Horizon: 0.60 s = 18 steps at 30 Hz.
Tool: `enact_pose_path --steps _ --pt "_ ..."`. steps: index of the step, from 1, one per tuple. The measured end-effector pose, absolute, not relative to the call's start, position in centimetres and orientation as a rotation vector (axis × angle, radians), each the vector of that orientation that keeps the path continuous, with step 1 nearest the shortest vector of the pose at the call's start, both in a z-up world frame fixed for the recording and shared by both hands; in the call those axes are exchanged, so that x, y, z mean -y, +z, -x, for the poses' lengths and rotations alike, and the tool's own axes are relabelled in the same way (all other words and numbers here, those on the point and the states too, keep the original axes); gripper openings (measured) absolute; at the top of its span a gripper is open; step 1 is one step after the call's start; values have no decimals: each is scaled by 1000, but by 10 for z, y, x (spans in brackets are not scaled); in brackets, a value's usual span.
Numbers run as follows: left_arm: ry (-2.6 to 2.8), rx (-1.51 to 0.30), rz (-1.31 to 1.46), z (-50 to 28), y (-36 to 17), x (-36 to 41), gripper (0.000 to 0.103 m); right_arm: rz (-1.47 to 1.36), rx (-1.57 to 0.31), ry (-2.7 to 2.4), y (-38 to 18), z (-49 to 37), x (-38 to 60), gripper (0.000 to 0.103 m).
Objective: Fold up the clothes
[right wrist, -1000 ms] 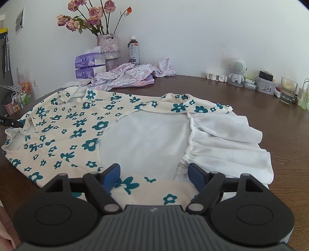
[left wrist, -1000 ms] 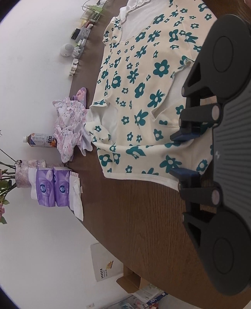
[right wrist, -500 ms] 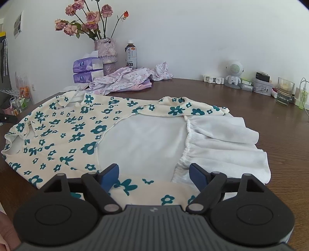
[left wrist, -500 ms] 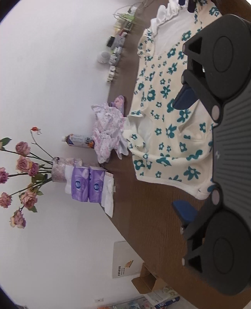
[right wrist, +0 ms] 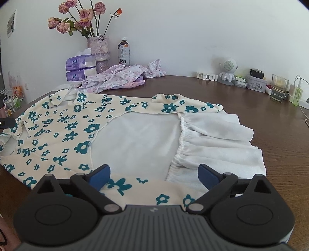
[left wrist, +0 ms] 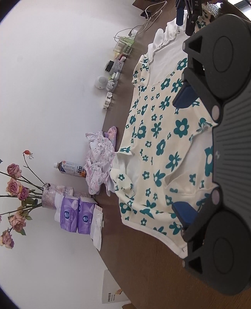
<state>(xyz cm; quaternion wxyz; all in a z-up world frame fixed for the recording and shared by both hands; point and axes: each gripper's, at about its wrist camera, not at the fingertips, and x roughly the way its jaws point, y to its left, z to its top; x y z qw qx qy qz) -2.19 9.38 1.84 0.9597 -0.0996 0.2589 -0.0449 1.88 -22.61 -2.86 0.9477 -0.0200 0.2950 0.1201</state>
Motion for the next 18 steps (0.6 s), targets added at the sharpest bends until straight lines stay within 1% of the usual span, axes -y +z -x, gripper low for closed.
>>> enact_pose_path --steps 11,18 --pt "-198 -507 133 -2 22 -57 103 43 -640 220 -30 -24 224 102" --pt "-198 -568 90 -13 15 -49 103 7 -628 240 -27 -29 216 102"
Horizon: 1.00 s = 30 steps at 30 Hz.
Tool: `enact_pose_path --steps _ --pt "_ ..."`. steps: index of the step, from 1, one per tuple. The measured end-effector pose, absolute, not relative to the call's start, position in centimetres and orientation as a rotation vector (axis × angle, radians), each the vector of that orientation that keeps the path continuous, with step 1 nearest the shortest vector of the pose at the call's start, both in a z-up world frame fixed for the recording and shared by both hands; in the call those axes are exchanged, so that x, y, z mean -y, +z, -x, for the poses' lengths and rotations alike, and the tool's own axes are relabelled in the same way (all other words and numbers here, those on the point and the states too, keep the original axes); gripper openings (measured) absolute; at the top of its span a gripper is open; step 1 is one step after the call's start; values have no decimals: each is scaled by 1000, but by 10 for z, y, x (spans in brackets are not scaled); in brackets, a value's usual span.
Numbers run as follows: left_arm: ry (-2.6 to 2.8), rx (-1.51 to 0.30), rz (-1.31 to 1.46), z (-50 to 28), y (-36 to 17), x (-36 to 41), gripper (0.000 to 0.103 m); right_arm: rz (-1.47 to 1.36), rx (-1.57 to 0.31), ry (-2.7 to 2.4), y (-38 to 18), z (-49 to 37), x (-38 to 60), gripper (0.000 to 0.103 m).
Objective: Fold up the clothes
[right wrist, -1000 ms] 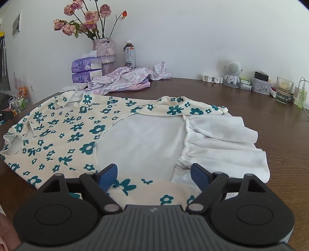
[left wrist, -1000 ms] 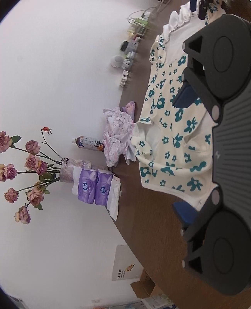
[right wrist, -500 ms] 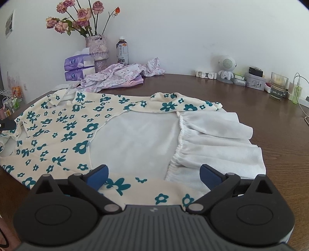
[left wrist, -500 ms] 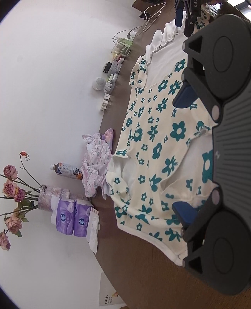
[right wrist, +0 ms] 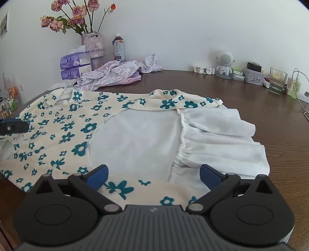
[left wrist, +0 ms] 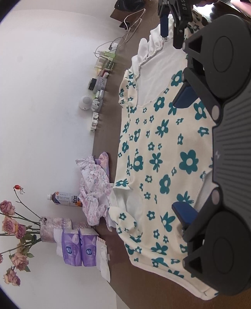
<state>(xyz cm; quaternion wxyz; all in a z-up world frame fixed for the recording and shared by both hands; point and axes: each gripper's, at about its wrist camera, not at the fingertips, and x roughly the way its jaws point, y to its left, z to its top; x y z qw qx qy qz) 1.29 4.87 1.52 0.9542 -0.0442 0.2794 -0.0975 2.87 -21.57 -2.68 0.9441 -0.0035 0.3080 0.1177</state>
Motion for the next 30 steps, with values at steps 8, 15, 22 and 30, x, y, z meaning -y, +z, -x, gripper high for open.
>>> enact_pose_path --steps 8,15,22,30 --pt "-193 -617 96 -29 15 -49 99 21 -603 299 -18 -47 193 103" --pt "-266 -562 85 -37 49 -53 100 77 -597 370 1 -62 175 103" --pt "-318 -666 87 -95 82 -68 92 191 -586 444 44 -96 168 103" --pt "-244 -867 101 -182 61 -74 68 332 -666 400 50 -182 153 80"
